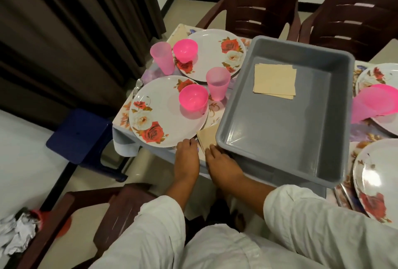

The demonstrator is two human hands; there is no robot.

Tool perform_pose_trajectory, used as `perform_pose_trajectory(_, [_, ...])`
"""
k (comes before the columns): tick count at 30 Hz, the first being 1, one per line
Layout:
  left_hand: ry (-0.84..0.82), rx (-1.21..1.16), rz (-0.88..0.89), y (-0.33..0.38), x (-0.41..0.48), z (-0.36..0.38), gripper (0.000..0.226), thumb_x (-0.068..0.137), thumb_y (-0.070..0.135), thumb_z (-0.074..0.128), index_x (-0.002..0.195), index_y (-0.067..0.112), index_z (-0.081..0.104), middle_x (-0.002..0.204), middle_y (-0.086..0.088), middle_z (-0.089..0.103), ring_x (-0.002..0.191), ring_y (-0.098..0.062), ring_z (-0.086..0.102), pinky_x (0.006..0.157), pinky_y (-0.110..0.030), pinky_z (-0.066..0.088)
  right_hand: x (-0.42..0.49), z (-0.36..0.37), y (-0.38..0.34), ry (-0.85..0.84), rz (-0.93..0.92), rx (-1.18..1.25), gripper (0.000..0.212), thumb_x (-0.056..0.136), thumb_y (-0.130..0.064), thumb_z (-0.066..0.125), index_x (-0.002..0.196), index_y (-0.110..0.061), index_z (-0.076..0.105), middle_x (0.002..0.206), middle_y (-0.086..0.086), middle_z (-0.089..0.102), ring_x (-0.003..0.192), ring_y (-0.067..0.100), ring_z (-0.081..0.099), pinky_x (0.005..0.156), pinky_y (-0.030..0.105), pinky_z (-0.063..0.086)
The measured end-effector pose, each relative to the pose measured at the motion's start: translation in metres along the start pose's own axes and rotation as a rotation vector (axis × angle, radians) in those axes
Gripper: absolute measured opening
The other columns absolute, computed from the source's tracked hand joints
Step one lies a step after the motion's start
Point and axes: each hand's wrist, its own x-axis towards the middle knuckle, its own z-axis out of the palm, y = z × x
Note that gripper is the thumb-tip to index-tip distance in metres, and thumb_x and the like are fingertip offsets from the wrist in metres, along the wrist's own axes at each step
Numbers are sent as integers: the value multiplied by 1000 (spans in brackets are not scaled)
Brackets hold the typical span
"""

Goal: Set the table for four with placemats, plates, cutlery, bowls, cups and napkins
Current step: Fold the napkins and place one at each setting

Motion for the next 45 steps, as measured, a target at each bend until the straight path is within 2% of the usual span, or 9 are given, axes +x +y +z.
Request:
perform_pose_trajectory(6, [16, 113, -14, -13, 4, 2, 15, 101, 9, 44, 103, 6, 58, 106, -10, 57, 98, -27, 54, 84, -38, 45, 1, 1, 1, 31, -20, -2, 61, 94, -27, 65, 147, -12, 37, 149, 9, 34, 129, 30, 51, 106, 41, 49])
perform_pose_trajectory(10, [61, 208, 67, -14, 3, -1, 12, 101, 15, 49, 100, 10, 60, 102, -4, 59, 96, -23, 56, 82, -38, 51, 1, 3, 3, -8, -38, -30, 71, 95, -31, 65, 153, -14, 28, 165, 12, 16, 144, 34, 36, 114, 45, 41])
perform_pose_trajectory(15, [-89, 617, 258, -14, 4, -6, 17, 88, 14, 75, 104, 12, 70, 98, -8, 68, 88, -20, 64, 73, -29, 55, 0, 5, 6, -37, -61, -77, 80, 92, -19, 67, 156, -13, 22, 167, 15, 9, 148, 35, 30, 116, 44, 40])
perform_pose_trajectory(21, [-160, 841, 406, -4, 12, -15, 8, 81, 10, 80, 85, 13, 74, 77, -6, 67, 71, -21, 65, 62, -31, 53, 7, 10, 13, -30, -76, -102, 59, 103, -24, 48, 156, -10, 26, 167, 16, 16, 151, 33, 25, 117, 48, 37])
perform_pose_trajectory(23, [-165, 875, 437, -3, 16, -17, 5, 88, 9, 72, 92, 11, 73, 84, -8, 69, 77, -23, 67, 66, -32, 53, 5, 6, 13, -6, -67, -63, 55, 105, -26, 47, 154, -10, 31, 166, 15, 20, 149, 31, 31, 114, 47, 42])
perform_pose_trajectory(31, [37, 505, 313, -10, 11, -22, 13, 91, 11, 68, 96, 0, 73, 91, -16, 70, 81, -29, 64, 66, -35, 49, -4, 8, 7, 69, -53, 24, 51, 107, -29, 41, 155, -13, 31, 163, 12, 31, 144, 31, 39, 114, 43, 43])
perform_pose_trajectory(37, [219, 439, 393, -23, 0, -35, 16, 72, 3, 83, 74, 3, 67, 69, -13, 62, 60, -25, 59, 50, -30, 47, -2, 7, -2, 68, -36, 7, 52, 108, -28, 38, 157, -14, 27, 165, 13, 25, 148, 32, 34, 116, 42, 40])
perform_pose_trajectory(42, [304, 426, 464, -24, -4, -40, 16, 75, 5, 82, 77, 4, 65, 71, -12, 60, 64, -24, 58, 51, -31, 47, 4, 3, -5, 48, -14, 1, 50, 107, -25, 40, 154, -12, 29, 166, 16, 21, 149, 33, 32, 115, 43, 41])
perform_pose_trajectory(45, [320, 420, 497, -20, -6, -42, 17, 74, 6, 83, 77, 5, 66, 71, -11, 60, 64, -24, 58, 52, -31, 47, 7, 2, -5, 57, 6, 28, 42, 107, -24, 42, 146, -9, 38, 164, 19, 21, 139, 35, 46, 104, 45, 51])
